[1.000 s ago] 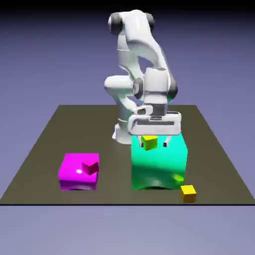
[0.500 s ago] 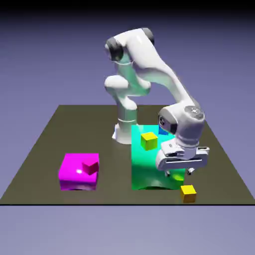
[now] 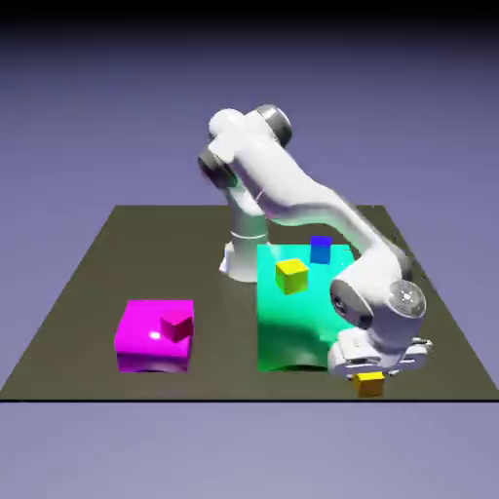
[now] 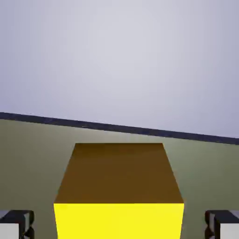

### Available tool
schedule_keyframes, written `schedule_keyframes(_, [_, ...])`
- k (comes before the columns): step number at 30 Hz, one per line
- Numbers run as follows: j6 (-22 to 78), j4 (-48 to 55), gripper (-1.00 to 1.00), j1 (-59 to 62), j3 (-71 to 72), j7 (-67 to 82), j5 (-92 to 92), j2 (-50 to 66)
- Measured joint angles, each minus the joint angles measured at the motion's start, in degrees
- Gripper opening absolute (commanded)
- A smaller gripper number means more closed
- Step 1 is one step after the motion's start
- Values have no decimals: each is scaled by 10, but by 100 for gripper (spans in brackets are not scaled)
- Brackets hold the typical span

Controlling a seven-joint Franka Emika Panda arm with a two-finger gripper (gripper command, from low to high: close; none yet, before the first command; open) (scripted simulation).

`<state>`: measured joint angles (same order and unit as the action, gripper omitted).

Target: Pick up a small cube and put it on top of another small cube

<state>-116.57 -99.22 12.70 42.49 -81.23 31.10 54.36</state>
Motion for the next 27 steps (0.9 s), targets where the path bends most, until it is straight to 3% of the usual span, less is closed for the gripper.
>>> schedule_keyframes(4, [80, 27, -100, -1, 17, 21, -58, -63])
schedule_keyframes(27, [204, -175, -100, -186, -293, 262, -244, -541])
